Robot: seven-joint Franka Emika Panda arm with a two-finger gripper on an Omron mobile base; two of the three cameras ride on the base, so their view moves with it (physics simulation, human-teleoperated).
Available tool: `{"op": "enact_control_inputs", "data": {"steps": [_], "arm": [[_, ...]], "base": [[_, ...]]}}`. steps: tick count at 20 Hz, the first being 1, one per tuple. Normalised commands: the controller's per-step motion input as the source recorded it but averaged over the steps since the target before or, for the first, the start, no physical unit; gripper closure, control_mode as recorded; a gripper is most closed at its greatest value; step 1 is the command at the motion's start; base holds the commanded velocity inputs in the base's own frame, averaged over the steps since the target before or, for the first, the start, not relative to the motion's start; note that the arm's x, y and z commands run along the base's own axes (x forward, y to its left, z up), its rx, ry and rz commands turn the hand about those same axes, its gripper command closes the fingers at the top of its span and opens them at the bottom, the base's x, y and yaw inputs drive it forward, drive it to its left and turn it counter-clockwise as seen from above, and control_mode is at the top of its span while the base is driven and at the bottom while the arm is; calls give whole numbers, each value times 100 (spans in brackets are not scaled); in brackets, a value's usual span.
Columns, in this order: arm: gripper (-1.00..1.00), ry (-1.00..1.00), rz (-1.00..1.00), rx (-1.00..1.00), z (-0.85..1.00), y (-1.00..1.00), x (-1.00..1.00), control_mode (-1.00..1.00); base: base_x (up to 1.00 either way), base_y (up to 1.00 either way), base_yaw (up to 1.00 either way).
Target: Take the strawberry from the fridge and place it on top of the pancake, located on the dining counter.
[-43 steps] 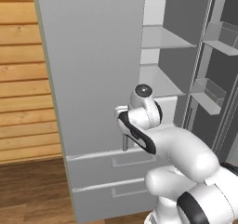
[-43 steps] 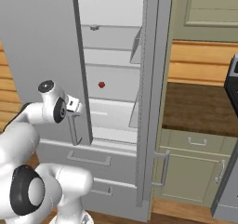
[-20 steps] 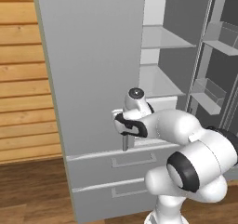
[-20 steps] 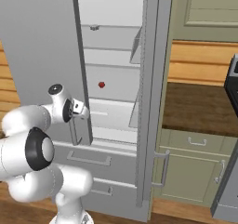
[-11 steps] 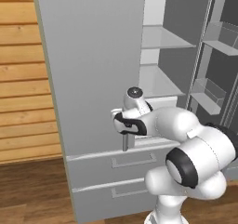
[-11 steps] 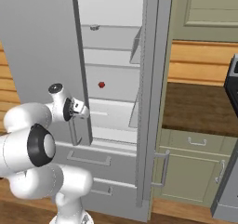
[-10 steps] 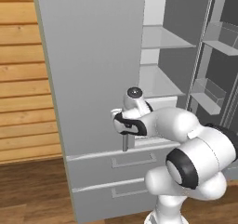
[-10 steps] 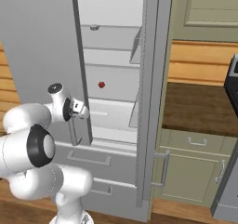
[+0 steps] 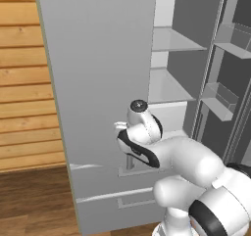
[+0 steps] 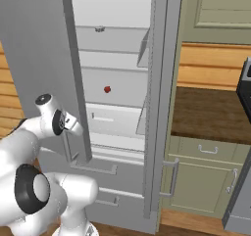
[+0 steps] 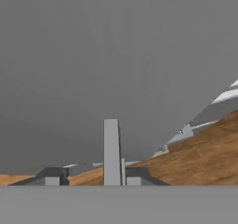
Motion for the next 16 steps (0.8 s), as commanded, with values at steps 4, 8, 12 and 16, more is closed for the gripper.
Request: {"op": "enact_control_inputs", "data": {"steps": [4, 8, 12, 16], "arm": [[100, 6, -17, 0, -16, 46, -54, -100], [100, 2, -14, -2, -14, 74, -52, -100], [-100, 0, -10, -5, -8, 78, -60, -100], [-100, 0, -2, -3, -2, 54, -36, -100]], "base": [[0, 0, 0], [0, 0, 0], [0, 0, 0], [0, 0, 0]]}}
